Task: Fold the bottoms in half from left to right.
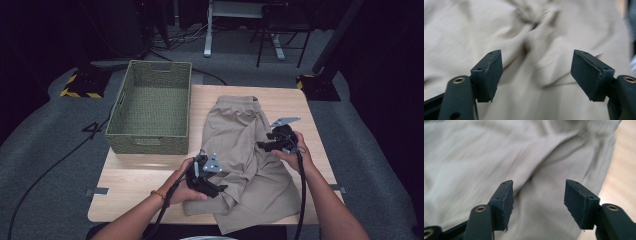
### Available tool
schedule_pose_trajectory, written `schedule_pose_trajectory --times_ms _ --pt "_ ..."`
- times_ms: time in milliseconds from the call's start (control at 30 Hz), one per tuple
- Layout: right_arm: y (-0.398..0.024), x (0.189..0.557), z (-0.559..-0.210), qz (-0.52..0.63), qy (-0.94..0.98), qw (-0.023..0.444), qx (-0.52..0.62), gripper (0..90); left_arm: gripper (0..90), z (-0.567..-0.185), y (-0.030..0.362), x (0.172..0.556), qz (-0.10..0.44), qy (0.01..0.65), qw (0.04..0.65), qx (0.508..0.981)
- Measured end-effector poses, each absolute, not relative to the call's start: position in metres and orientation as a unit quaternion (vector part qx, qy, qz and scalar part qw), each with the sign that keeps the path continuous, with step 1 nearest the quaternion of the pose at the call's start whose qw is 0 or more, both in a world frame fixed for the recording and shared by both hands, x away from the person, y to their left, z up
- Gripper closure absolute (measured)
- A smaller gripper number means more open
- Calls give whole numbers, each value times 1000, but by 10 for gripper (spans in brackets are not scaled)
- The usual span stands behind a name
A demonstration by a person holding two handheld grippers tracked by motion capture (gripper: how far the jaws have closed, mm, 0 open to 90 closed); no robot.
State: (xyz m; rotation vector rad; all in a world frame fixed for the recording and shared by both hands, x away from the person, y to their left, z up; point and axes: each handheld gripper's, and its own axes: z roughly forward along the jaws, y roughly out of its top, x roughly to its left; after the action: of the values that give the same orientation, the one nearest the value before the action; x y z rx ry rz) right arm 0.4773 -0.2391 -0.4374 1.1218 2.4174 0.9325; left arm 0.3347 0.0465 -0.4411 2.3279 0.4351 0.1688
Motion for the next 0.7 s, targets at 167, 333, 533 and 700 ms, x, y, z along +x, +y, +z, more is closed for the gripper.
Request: schedule_pose_trajectory --times_ms 167,333,533,700 --pt "-223 501 -437 338 840 138 402 394 234 -457 24 322 68 192 344 917" --pt "-200 515 -449 303 854 133 402 391 456 -474 15 323 61 197 323 924" --pt "-192 530 -464 282 855 119 418 742 869 -480 25 337 84 194 302 930" --pt "-189 528 -459 293 864 119 391 894 897 -469 36 344 75 193 313 927"
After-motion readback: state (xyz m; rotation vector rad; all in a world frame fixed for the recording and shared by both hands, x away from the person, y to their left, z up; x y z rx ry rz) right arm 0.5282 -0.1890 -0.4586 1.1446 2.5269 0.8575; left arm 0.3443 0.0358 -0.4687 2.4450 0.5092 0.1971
